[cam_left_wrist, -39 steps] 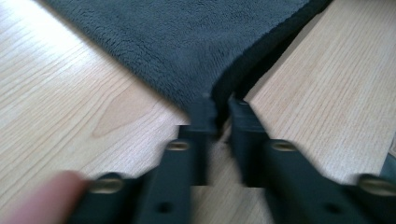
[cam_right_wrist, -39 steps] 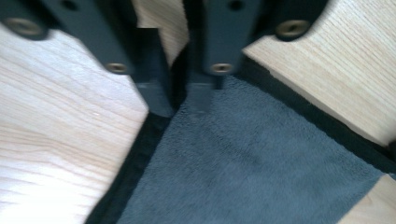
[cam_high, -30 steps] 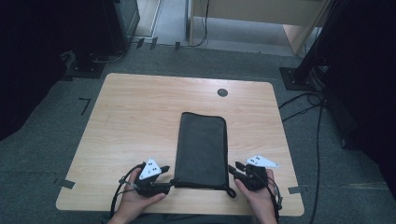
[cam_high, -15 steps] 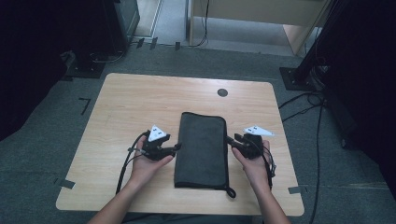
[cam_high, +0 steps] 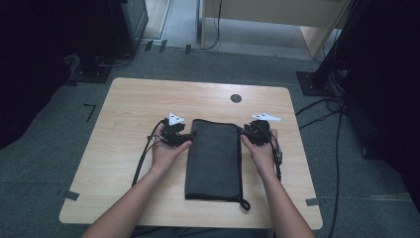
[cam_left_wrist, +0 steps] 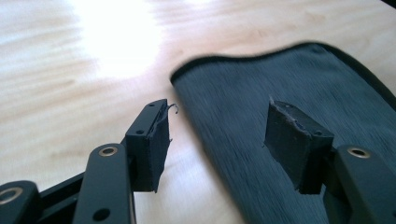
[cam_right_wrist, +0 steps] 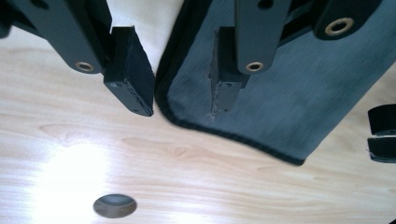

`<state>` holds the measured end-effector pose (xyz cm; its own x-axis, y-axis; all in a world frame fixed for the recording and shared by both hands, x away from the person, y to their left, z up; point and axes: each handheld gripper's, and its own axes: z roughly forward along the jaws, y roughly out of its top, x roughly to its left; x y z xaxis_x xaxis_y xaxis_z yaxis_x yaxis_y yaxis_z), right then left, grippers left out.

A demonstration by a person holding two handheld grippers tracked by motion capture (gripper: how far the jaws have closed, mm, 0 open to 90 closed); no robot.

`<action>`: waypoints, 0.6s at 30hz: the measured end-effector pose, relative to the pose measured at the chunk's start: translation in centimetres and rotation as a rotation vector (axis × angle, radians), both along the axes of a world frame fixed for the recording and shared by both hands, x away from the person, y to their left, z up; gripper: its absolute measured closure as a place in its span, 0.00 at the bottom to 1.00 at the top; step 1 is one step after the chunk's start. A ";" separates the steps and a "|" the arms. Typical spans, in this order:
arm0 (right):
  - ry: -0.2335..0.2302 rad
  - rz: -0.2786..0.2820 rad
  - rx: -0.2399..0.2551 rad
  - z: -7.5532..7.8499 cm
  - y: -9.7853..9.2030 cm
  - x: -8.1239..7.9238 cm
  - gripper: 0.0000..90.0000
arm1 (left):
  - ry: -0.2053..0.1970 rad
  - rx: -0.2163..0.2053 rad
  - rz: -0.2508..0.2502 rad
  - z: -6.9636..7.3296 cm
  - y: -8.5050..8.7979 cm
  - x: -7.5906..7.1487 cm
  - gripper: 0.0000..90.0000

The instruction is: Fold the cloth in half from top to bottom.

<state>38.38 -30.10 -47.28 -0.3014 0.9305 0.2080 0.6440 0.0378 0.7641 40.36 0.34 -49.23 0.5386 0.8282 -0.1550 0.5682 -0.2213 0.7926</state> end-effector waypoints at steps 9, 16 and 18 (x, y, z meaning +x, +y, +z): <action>0.039 -0.013 0.014 -0.9 -0.3 2.8 0.68 | 0.056 0.034 0.011 -0.4 -1.1 2.7 0.45; 0.072 -0.027 0.020 -1.9 -0.2 4.3 0.71 | 0.095 0.009 0.035 -1.5 -1.0 4.2 0.51; 0.085 -0.022 0.021 -2.3 -0.1 4.5 0.71 | 0.100 0.014 0.034 -1.8 -1.1 4.4 0.51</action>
